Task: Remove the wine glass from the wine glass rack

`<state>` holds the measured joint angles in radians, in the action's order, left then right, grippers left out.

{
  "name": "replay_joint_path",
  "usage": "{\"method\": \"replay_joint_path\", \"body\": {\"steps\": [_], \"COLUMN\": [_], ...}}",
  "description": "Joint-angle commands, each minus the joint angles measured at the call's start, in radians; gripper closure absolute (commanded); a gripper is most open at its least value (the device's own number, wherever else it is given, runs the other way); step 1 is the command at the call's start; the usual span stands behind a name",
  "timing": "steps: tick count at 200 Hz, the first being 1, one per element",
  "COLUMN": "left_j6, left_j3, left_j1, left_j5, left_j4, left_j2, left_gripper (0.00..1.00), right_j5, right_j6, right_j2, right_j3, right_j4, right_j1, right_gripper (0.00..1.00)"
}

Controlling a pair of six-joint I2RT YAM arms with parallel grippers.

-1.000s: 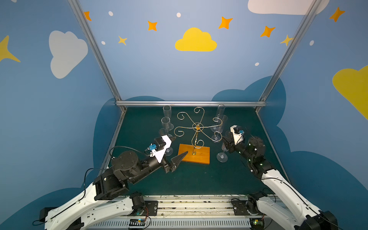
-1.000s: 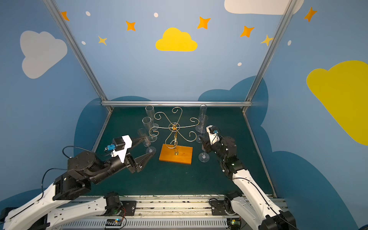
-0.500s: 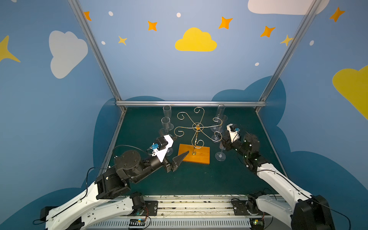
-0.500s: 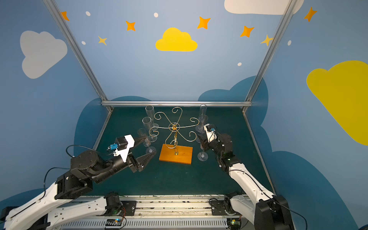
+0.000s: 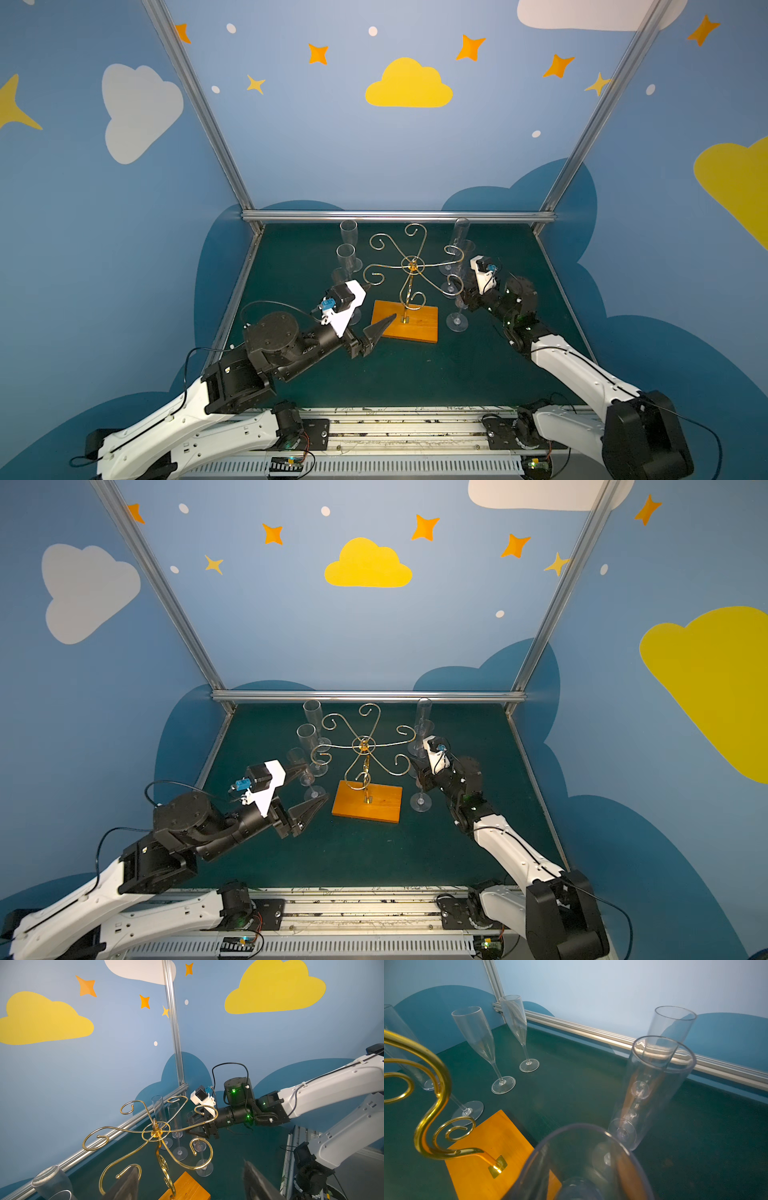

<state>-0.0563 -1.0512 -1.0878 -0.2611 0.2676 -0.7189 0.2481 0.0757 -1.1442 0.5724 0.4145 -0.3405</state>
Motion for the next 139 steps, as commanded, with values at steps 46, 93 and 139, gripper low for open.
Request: {"method": "replay_joint_path", "body": {"steps": [46,93,139], "left_j6": [-0.008,-0.005,-0.004], "left_j3": [-0.020,-0.019,-0.019], "left_j1": [-0.001,-0.001,-0.001], "left_j5": [-0.012,-0.012,-0.008], "left_j4": [-0.011,-0.010,-0.011], "left_j2": [0.007,0.012,0.015], "left_gripper": [0.22,0.22,0.22], "right_j5": [-0.006,-0.009,-0.015], "right_j6": [-0.002,-0.002,-0.002], "right_j2": [-0.003,0.024,0.047], "right_j3": [0.005,0.001,-0.004], "right_j4": [0.026,0.005,-0.010], "right_j1": [0.004,0.005,0.005], "right_gripper": [0.55,0.37,0.29]}}
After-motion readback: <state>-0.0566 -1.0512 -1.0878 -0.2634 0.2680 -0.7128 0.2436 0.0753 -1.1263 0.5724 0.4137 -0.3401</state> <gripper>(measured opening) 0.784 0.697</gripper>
